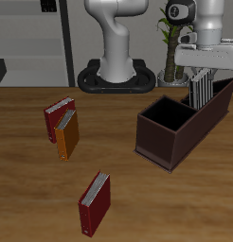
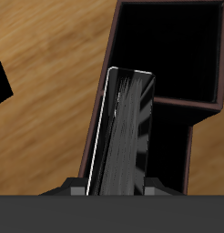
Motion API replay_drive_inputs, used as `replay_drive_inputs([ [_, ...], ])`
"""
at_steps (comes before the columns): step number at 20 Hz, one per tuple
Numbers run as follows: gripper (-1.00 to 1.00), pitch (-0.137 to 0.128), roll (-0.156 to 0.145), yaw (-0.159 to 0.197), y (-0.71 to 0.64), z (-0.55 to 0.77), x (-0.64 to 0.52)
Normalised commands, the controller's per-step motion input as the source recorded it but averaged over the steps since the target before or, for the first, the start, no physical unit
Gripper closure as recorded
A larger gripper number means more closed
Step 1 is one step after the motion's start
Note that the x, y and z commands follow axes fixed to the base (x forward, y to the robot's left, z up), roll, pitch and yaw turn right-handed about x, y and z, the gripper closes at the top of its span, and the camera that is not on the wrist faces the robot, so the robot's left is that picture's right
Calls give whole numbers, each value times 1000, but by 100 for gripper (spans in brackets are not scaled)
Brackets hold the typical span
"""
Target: Place the striped book into the left desk caddy's back compartment
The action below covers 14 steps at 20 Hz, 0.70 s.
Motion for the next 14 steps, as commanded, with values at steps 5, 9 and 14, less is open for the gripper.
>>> replay_drive_inputs([
  [5,100,50,18,-4,59,-247,49],
  [9,100,19,19,-7,37,-141,-15],
  [14,100,19,12,13,74,-163,-19],
])
